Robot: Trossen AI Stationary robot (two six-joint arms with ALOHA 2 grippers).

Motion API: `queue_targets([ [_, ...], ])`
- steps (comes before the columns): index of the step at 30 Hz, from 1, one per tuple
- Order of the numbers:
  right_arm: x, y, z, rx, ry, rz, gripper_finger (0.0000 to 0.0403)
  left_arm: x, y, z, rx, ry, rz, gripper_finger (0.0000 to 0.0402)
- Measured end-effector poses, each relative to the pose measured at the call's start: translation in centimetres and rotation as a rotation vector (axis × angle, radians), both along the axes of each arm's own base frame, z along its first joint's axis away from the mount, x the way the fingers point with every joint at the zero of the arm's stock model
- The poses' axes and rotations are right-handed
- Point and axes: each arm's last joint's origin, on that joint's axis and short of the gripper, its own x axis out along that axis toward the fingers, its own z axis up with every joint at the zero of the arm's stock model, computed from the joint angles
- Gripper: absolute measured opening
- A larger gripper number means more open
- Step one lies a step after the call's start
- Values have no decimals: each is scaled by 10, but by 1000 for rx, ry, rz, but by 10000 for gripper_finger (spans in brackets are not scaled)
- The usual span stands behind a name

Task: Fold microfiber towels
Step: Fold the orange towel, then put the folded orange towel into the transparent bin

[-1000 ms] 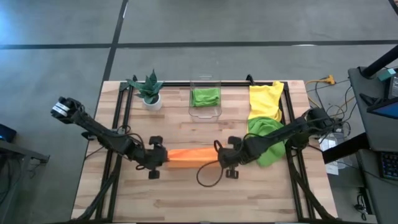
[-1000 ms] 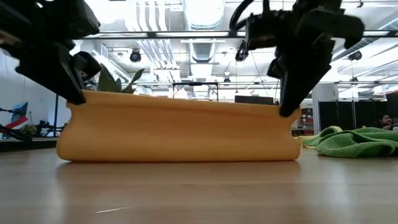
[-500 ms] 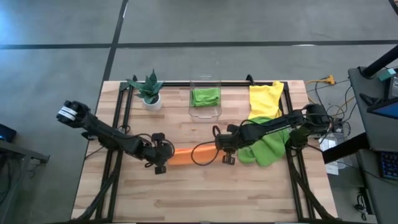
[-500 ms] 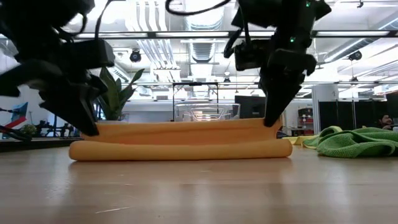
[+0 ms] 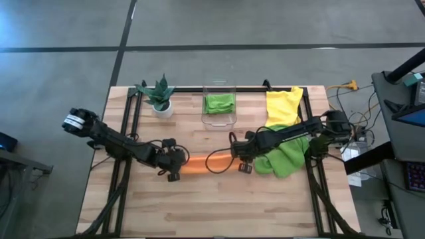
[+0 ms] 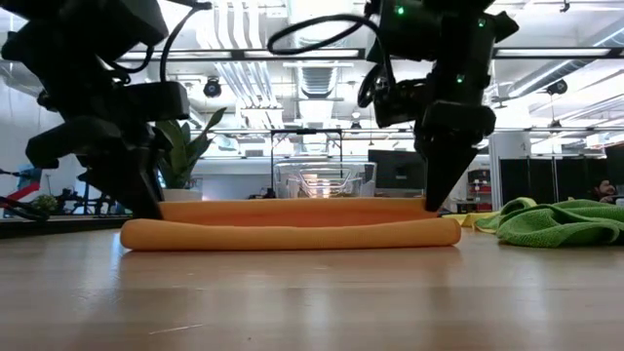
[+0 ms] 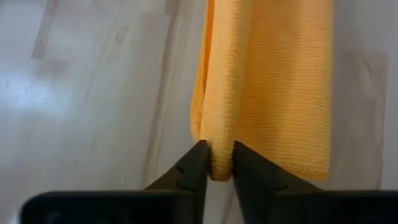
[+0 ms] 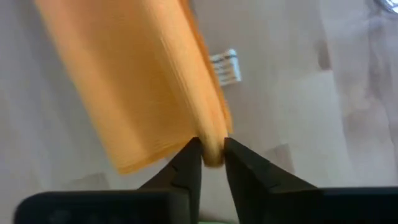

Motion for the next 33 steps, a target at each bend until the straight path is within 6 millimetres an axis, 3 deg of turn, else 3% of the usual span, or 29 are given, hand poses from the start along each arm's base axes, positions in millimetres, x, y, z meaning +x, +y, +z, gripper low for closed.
queue_targets([
  [9, -7, -6, 13, 2, -12, -27, 127, -15, 6, 11, 36, 43, 21, 167],
  [15, -12, -2, 36, 38, -115, -96, 136, -32, 12, 22, -46, -1, 128, 191],
  [18, -8, 7, 47, 87, -238, -136, 136, -40, 13, 25, -155, -55, 219, 191],
  [23, 12, 42, 70, 204, -581, -55, 137, -45, 10, 29, -337, -195, 225, 191],
  [28, 32, 74, 78, 246, -855, 53, 135, -52, 8, 14, -614, -299, 368, 191],
  [33, 47, 83, 60, 200, -832, -2, 123, -66, 6, -20, -927, -353, 498, 191],
])
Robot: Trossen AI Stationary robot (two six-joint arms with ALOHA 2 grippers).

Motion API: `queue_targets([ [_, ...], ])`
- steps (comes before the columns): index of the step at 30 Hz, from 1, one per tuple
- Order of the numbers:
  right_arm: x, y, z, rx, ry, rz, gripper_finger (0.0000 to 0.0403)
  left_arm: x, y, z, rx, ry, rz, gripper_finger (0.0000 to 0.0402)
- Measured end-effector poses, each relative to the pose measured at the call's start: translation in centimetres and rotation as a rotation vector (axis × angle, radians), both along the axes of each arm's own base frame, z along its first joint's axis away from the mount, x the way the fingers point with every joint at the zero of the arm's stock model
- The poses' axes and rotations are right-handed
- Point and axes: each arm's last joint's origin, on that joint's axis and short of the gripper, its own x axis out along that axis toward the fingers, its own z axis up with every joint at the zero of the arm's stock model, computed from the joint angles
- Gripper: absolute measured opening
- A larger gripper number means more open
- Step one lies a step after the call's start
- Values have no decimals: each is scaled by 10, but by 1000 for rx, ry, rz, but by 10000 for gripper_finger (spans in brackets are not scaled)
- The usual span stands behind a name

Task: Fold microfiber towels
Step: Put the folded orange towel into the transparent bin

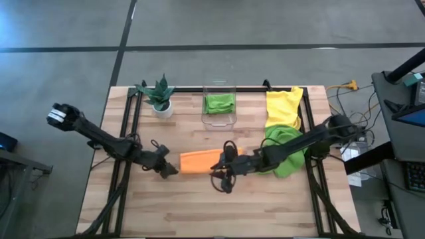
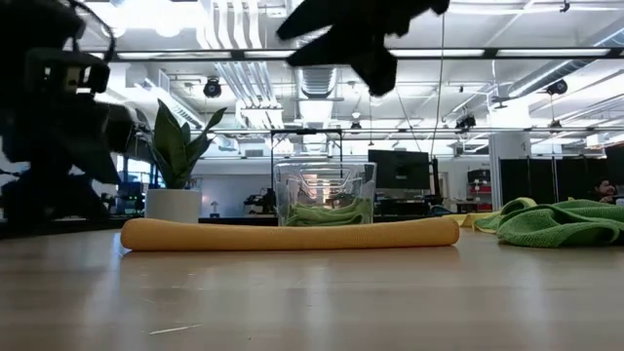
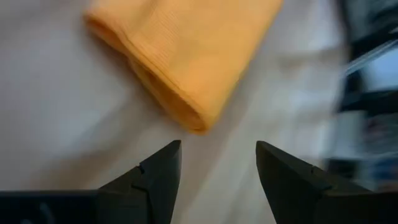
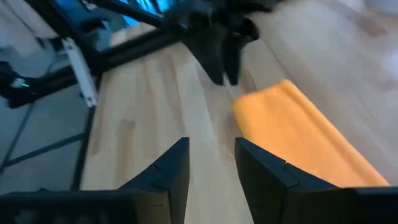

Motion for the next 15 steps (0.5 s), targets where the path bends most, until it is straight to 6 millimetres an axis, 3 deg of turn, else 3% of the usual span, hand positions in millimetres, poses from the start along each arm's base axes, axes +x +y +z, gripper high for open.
queue_targets([
  [6, 16, -1, -15, 27, 34, -36, 114, -11, 6, -22, -195, -26, 194, 191],
  [15, 17, -2, -14, -32, 81, -15, 112, -4, 6, -33, -189, 63, 310, 191],
])
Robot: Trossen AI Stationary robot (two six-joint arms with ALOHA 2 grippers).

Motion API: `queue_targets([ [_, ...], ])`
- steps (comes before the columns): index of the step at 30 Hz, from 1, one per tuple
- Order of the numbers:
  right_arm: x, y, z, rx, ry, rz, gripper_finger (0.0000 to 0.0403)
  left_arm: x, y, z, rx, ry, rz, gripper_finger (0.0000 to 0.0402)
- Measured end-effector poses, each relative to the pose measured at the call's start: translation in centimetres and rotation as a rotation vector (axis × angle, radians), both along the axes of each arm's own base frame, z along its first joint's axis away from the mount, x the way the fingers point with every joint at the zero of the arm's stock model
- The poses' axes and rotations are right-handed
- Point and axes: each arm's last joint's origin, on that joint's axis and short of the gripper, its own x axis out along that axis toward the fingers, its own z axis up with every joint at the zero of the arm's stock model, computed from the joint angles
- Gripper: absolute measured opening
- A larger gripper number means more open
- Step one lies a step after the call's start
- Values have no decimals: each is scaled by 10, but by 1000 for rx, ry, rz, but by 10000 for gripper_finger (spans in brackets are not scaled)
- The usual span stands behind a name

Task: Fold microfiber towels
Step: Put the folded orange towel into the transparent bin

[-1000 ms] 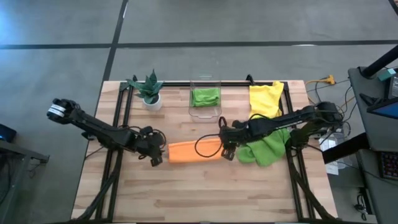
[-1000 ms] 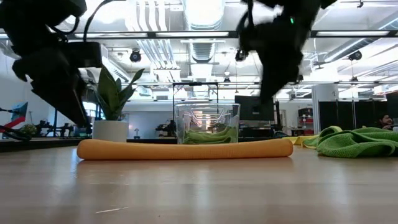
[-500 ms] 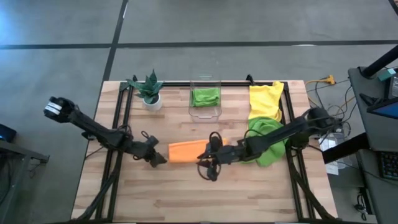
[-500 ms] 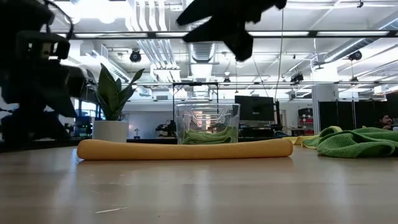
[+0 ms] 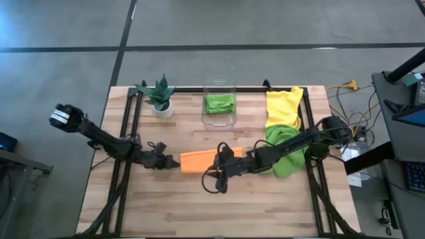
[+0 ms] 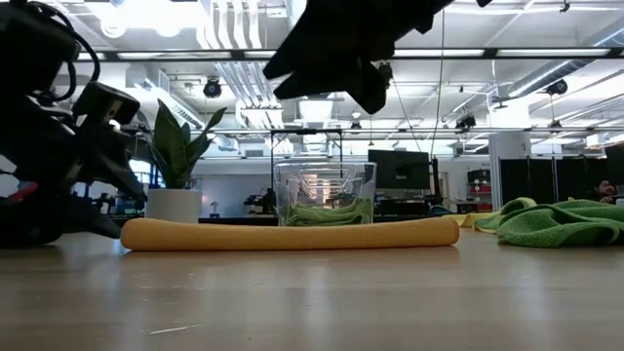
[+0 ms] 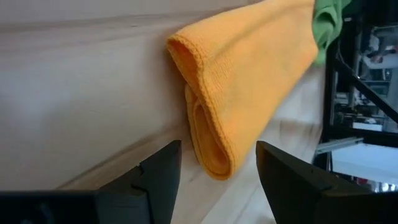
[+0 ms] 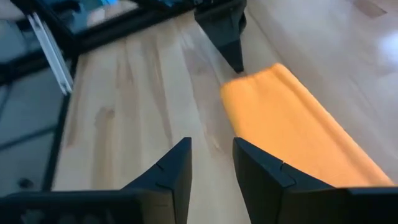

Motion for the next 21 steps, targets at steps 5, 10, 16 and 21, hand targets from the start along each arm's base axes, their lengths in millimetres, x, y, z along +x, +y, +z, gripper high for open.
queue_targets([
  [5, 3, 1, -6, -122, 60, 72, 112, 7, -3, 3, 11, 6, -13, 191],
  [10, 11, -1, -25, -159, 144, 73, 112, 15, -10, 17, 54, -65, -134, 191],
  [16, 24, -9, -56, -192, 280, 66, 111, 23, -21, 23, 104, -77, -244, 191],
  [21, 39, -14, -73, -235, 396, 78, 80, 29, -25, 22, 38, -54, -183, 191],
])
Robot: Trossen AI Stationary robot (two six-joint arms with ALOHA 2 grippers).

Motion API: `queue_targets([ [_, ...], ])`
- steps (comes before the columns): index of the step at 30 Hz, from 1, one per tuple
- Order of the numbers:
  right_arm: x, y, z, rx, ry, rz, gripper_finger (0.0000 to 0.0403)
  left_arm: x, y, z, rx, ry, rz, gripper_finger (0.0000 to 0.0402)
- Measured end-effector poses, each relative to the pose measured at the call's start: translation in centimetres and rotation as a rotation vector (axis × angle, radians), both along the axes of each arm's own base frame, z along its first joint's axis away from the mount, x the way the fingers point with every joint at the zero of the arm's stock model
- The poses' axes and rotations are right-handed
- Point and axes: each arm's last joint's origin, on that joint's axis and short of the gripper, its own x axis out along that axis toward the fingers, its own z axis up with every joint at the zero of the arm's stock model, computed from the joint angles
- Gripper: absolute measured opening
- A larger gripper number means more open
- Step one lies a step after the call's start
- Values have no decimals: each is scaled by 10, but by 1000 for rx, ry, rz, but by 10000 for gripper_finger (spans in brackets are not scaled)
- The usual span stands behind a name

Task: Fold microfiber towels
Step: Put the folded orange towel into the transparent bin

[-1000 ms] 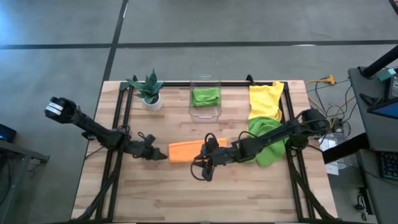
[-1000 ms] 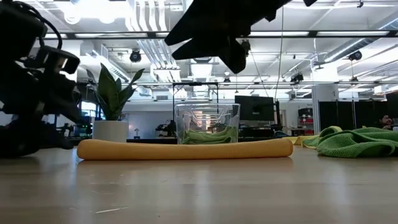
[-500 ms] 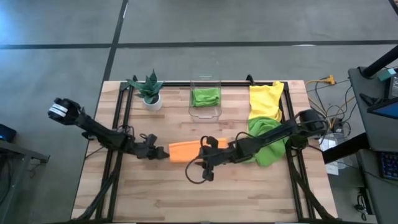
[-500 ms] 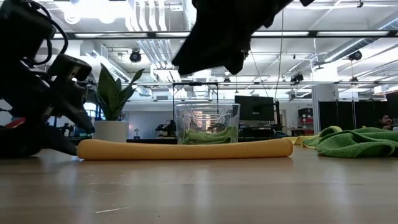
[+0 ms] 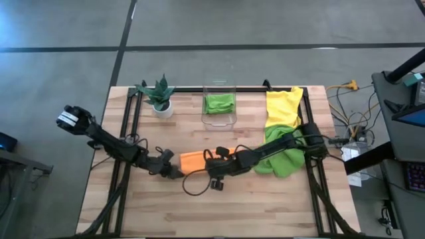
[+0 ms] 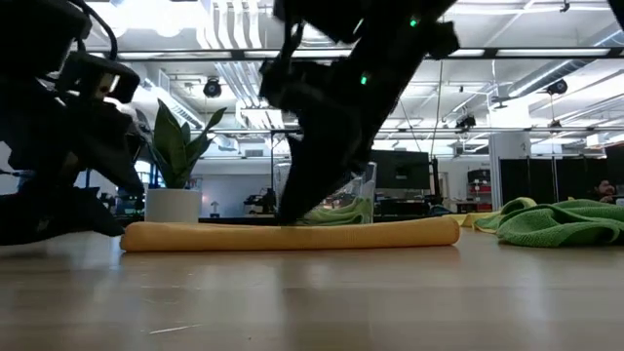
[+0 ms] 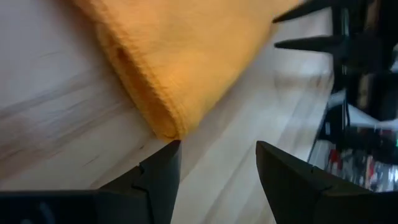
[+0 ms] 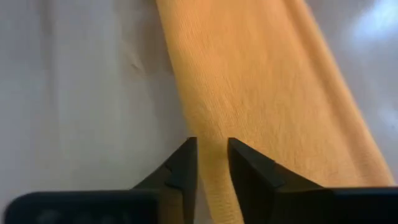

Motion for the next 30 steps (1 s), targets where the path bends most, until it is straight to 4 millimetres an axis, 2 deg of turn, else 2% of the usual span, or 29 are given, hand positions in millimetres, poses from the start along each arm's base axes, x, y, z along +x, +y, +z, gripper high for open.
queue_targets([
  [4, 10, -6, -12, -14, 78, -17, 28, 3, 0, -1, -28, -4, 62, 191],
  [6, 13, -9, -13, 6, 98, -13, 14, 4, 0, -1, -25, -17, 78, 191],
  [18, 15, -13, -15, 41, 112, -4, 9, 3, 2, 6, -24, -68, 135, 191],
  [30, 13, -13, -3, 58, 99, -18, 9, -8, 8, -9, -56, 19, 193, 191],
])
